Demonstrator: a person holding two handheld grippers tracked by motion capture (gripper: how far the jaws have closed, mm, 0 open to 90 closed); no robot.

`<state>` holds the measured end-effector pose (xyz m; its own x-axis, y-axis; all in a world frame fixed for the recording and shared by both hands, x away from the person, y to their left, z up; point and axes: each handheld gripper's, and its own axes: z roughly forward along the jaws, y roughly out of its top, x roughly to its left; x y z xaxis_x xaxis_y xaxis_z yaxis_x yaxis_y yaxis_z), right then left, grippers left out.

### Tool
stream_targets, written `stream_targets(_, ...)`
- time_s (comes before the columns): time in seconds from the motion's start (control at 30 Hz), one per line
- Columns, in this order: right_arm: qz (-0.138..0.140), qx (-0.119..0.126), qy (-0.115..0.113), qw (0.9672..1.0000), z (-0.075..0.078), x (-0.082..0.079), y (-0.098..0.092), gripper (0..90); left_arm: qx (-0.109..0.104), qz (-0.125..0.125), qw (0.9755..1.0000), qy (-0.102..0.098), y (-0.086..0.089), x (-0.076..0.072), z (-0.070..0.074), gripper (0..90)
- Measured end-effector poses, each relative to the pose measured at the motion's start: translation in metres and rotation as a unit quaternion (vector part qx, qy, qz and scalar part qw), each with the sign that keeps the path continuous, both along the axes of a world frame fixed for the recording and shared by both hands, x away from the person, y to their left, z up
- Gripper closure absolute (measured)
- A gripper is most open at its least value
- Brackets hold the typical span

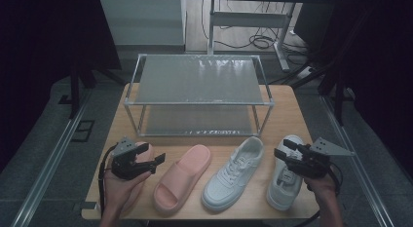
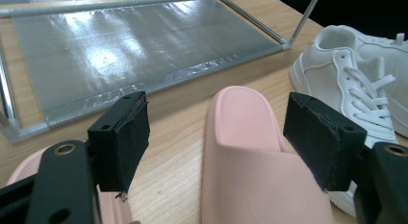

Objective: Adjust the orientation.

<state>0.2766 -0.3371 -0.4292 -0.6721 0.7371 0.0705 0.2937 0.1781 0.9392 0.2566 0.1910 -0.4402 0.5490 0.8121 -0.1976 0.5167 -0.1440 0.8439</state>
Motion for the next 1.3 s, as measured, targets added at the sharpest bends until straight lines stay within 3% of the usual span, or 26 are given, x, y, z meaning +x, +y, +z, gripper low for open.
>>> stream_targets(0.2, -0.003, 0.012, -0.004, 0.9999, -0.001, -0.002, -0.006, 47.5, -0.009, -0.005, 0.9999, -0.009, -0.001, -0.004, -0.002, 29.8)
stream_targets(0.37, 0.010, 0.002, 0.002, 0.9999, -0.003, 0.001, 0.001, 47.9, -0.011, -0.010, 0.9996, -0.025, -0.001, -0.006, -0.005, 51.3)
stream_targets(0.57, 0.030, -0.013, 0.011, 0.9994, -0.001, -0.002, 0.013, 47.7, -0.011, -0.009, 0.9997, -0.018, -0.001, -0.011, -0.007, 76.6)
stream_targets(0.7, 0.022, -0.018, 0.015, 0.9995, -0.002, -0.004, 0.012, 46.1, 0.001, -0.016, 0.9998, -0.012, -0.004, -0.011, -0.009, 88.8)
stream_targets(0.83, 0.009, -0.002, 0.017, 0.9998, -0.002, -0.003, 0.006, 45.7, 0.012, -0.019, 0.9997, -0.010, -0.004, -0.012, -0.007, 90.0)
stream_targets(0.97, -0.001, -0.002, 0.014, 0.9999, 0.000, -0.005, 0.004, 45.2, 0.021, -0.007, 0.9997, -0.014, 0.008, -0.022, -0.003, 90.0)
stream_targets(1.13, 0.002, -0.010, 0.013, 0.9999, -0.001, -0.007, 0.006, 44.7, 0.022, 0.023, 0.9995, 0.004, 0.035, -0.049, -0.018, 90.0)
stream_targets(1.3, 0.001, -0.014, 0.016, 0.9998, -0.005, -0.005, 0.007, 43.6, 0.028, 0.031, 0.9990, 0.016, 0.048, -0.067, -0.029, 90.0)
